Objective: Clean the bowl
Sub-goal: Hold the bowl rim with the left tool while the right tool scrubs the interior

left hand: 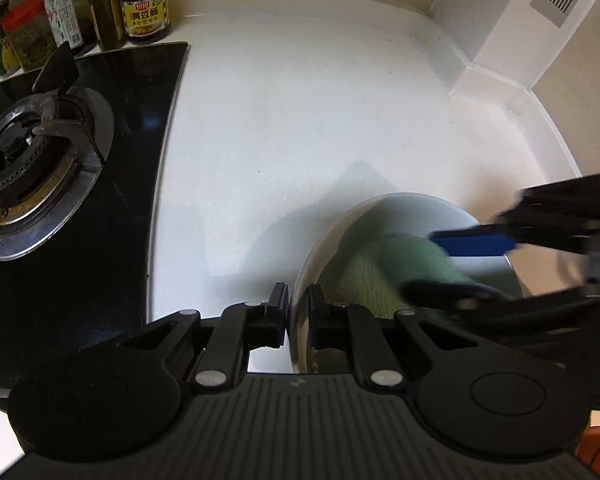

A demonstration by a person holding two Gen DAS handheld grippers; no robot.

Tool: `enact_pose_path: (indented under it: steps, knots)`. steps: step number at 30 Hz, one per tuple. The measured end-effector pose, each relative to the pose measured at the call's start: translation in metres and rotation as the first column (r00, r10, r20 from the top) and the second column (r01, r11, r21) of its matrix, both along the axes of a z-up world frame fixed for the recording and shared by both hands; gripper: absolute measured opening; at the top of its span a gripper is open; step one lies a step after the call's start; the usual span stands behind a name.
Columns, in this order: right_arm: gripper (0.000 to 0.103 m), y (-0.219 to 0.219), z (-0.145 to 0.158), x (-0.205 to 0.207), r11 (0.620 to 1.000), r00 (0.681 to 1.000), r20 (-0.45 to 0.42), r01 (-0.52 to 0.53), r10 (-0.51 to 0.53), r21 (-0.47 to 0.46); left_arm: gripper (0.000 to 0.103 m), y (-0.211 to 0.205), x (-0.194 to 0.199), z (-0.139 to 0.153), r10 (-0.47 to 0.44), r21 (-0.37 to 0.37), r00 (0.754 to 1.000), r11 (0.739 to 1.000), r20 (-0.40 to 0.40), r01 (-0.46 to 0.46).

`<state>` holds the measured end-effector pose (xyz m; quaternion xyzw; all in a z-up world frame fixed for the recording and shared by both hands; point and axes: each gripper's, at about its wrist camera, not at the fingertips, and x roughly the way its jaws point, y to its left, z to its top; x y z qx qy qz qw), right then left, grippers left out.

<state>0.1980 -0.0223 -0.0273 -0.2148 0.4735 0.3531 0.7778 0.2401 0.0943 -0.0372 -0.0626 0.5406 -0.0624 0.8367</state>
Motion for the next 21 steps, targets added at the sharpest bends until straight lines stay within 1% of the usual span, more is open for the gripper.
enact_pose_path:
  steps: [1,2,3,4,5,7,9,14,16,18,19,20,21]
  knots:
    - [0.016,0.002,-0.006,0.001,1.0,1.0,0.002,-0.007,0.007,0.015,0.01,0.0,0.001,0.0,0.001,0.001,1.0,1.0,0.001,-0.001]
    - [0.017,0.003,-0.01,0.001,0.999,1.0,0.012,-0.012,0.012,0.039,0.01,0.001,0.001,0.0,0.004,0.002,1.0,1.0,0.003,-0.004]
    - [0.016,0.006,-0.012,0.004,0.999,1.0,0.023,-0.017,0.016,0.041,0.01,0.001,0.002,0.0,0.005,0.007,1.0,1.0,0.007,-0.005]
    - [0.006,0.008,-0.014,0.005,0.999,0.999,0.023,-0.03,0.029,0.044,0.01,0.001,0.003,0.0,0.007,0.007,1.0,1.0,0.009,-0.007]
    - [0.006,0.01,-0.015,0.004,0.998,0.999,0.019,-0.047,0.046,0.05,0.01,0.002,0.004,0.0,0.009,0.006,1.0,1.0,0.009,-0.009]
    - [0.006,0.018,-0.02,-0.007,0.994,0.994,0.056,-0.099,0.097,0.042,0.011,0.004,0.007,0.001,0.011,-0.003,1.0,1.0,0.009,-0.011]
    - [0.006,0.021,-0.02,-0.016,0.991,0.988,0.094,-0.126,0.122,0.039,0.011,0.005,0.01,0.001,0.011,-0.002,1.0,1.0,0.01,-0.011]
    - [0.006,0.022,-0.022,-0.032,0.969,0.969,0.132,-0.224,0.21,0.102,0.012,0.005,0.016,0.002,-0.01,0.007,1.0,1.0,0.01,0.01]
    - [0.006,0.017,-0.019,-0.03,0.957,0.964,0.109,-0.257,0.243,0.137,0.013,0.007,0.018,0.002,-0.017,0.003,1.0,1.0,0.01,0.017]
    - [0.006,0.011,-0.018,-0.028,0.915,0.94,0.066,-0.341,0.335,0.215,0.018,0.006,0.018,0.002,-0.017,0.012,1.0,1.0,0.02,0.017]
    - [0.007,0.01,-0.016,-0.028,0.899,0.929,0.058,-0.368,0.365,0.237,0.019,0.005,0.018,0.002,-0.017,0.02,1.0,1.0,0.025,0.016]
    - [0.007,0.007,-0.015,-0.026,0.879,0.916,0.031,-0.393,0.4,0.27,0.021,0.005,0.018,0.002,-0.018,0.025,0.999,1.0,0.029,0.017]
    - [0.007,0.005,-0.014,-0.024,0.87,0.91,0.014,-0.4,0.414,0.289,0.021,0.004,0.017,0.002,-0.019,0.03,0.999,0.999,0.034,0.018]
